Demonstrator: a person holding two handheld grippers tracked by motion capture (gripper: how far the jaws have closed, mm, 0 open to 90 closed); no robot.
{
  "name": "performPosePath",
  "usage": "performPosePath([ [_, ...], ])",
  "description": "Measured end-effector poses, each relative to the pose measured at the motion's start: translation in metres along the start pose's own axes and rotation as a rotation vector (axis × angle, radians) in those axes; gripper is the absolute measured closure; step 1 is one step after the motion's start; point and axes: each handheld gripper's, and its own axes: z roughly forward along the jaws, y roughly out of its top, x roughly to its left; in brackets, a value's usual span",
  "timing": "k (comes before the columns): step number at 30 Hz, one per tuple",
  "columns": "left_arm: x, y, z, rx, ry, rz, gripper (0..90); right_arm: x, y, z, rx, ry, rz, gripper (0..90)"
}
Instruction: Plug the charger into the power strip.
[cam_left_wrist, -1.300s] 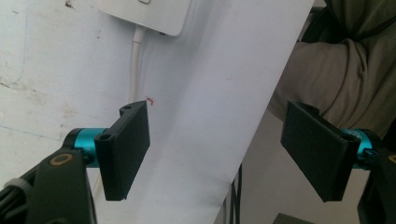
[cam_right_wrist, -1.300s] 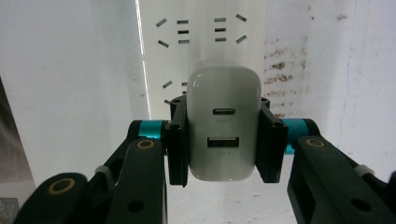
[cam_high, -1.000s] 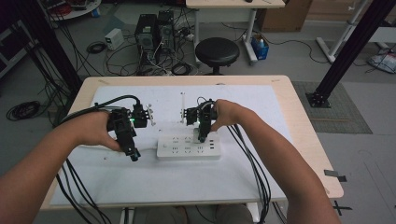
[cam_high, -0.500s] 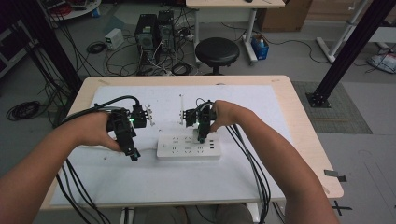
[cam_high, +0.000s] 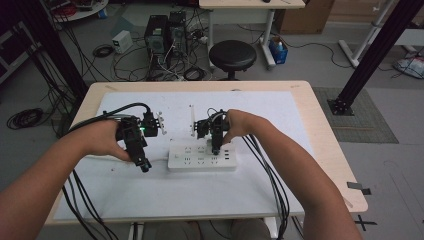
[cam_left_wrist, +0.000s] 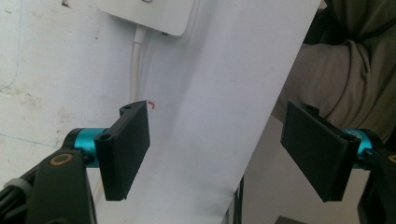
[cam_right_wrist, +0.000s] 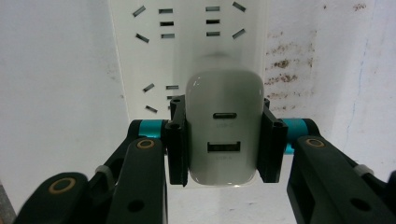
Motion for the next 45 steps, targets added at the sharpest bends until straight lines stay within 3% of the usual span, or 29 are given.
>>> performPosePath([
  [6, 0.001, 0.001, 0.002, -0.002, -0.002, 0.005, 24.0, 0.001, 0.007, 0.001, 0.038, -0.01, 0.003, 62.2],
  [11, 0.002, 0.002, 0.002, -0.001, -0.001, 0.009, 24.0, 0.003, 0.008, 0.002, 0.049, -0.021, 0.015, 62.2],
  [15, 0.003, 0.003, 0.003, 0.002, -0.001, 0.012, 24.0, 0.002, 0.005, 0.003, 0.028, -0.018, 0.016, 62.2],
  [21, 0.004, 0.003, 0.003, 0.002, -0.006, 0.013, 24.0, 0.004, 0.007, 0.004, 0.052, -0.021, 0.032, 62.2],
  [25, 0.004, 0.004, 0.004, -0.003, -0.007, 0.009, 24.0, 0.006, 0.009, 0.005, 0.043, -0.033, 0.034, 62.2],
  [30, 0.004, 0.006, 0.004, 0.008, -0.011, 0.024, 24.0, 0.005, 0.002, 0.007, -0.006, -0.027, 0.056, 62.1],
  [31, 0.004, 0.005, 0.003, 0.001, -0.009, 0.012, 24.0, 0.005, 0.001, 0.007, -0.012, -0.033, 0.047, 62.1],
  [38, 0.005, 0.003, 0.002, 0.005, -0.013, 0.006, 24.0, 0.005, 0.004, 0.009, 0.005, -0.024, 0.06, 62.0],
  [41, 0.007, 0.003, 0.003, 0.003, -0.011, 0.005, 24.0, 0.007, 0.007, 0.01, 0.022, -0.043, 0.033, 62.1],
  [45, 0.007, 0.003, 0.006, 0.0, -0.014, 0.002, 24.0, 0.005, 0.003, 0.012, -0.001, -0.029, 0.044, 62.0],
])
